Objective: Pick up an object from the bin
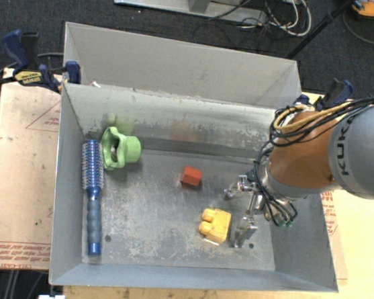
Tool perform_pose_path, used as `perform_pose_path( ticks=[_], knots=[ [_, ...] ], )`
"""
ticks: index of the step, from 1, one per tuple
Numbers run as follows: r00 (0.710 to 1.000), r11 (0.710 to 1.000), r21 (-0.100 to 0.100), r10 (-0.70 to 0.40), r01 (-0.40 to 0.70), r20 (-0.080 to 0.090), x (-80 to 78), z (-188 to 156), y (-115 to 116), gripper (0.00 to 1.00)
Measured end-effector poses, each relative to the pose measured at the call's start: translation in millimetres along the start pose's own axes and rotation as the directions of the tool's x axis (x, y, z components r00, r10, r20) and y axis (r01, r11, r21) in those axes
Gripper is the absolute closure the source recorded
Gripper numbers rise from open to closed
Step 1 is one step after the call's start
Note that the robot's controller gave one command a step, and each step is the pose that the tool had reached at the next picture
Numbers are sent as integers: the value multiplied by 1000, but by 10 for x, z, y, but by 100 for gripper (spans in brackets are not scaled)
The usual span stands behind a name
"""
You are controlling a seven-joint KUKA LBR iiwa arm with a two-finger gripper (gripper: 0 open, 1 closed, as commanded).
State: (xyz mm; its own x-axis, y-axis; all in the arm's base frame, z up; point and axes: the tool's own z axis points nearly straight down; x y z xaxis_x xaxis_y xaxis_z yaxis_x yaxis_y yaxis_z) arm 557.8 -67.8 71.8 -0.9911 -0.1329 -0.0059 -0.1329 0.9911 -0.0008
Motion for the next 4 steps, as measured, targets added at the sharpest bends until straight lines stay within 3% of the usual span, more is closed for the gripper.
perform_pose_path(
  ticks=[1,2,3,4],
  knots=[
    [999,999,0,-42,42,5,42,-51,633,0],
    [999,999,-1,-39,39,4,39,-64,615,100],
    [998,998,-1,-60,60,2,337,-1090,736,100],
    [997,997,1,-77,77,6,299,-2151,698,100]
  ],
)
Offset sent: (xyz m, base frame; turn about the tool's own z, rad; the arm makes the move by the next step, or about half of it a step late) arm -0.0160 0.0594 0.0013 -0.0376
